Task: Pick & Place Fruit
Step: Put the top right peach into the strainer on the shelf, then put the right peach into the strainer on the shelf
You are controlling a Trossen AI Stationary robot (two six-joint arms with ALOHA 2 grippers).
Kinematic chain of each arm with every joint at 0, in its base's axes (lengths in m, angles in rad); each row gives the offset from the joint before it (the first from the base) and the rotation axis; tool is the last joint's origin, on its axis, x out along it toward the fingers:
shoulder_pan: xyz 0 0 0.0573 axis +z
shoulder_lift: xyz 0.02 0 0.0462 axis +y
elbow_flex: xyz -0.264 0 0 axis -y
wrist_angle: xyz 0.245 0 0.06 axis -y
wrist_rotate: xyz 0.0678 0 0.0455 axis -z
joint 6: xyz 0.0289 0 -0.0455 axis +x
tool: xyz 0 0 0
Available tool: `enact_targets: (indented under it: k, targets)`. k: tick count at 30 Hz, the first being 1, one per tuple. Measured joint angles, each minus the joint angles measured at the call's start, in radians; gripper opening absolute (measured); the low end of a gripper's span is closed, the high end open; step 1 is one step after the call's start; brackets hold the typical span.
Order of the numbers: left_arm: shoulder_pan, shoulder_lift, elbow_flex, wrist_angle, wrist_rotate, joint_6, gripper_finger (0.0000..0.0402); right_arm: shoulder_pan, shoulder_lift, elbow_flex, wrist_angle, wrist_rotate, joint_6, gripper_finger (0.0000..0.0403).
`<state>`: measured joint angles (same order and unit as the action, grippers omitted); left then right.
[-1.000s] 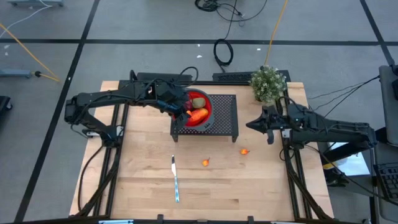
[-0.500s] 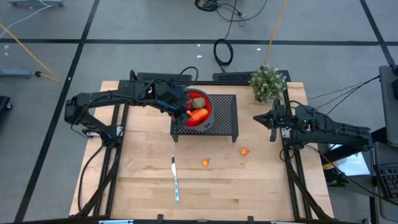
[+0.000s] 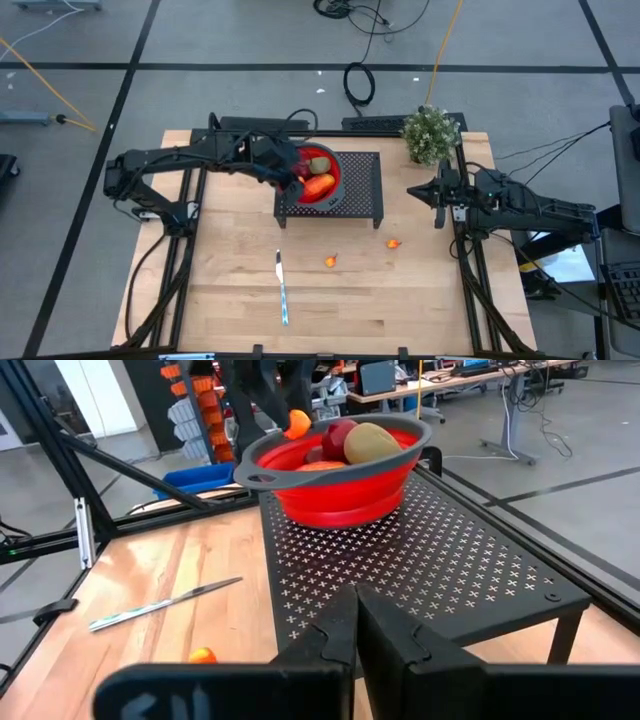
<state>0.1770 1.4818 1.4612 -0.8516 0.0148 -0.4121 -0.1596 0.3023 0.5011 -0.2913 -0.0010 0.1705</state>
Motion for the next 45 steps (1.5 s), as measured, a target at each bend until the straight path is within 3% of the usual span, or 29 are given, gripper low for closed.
enact_targets:
  k: [7, 15, 30, 45]
  targets:
    - [-0.028, 0.002, 0.000, -0.092, -0.128, -0.099, 0.0115, 0.000, 0.000, 0.000, -0.019, 0.000, -0.002, 0.0000]
    - [-0.028, 0.013, -0.001, -0.092, -0.094, -0.095, 0.0115, 0.000, 0.000, 0.000, -0.029, 0.000, 0.000, 0.0000]
    - [-0.028, 0.034, -0.001, -0.111, -0.124, -0.126, 0.0119, 0.000, 0.000, 0.000, -0.028, 0.000, 0.000, 0.0000]
    - [-0.018, 0.021, 0.000, -0.109, -0.111, -0.109, 0.0219, 0.000, 0.000, 0.000, -0.015, -0.006, 0.017, 0.0000]
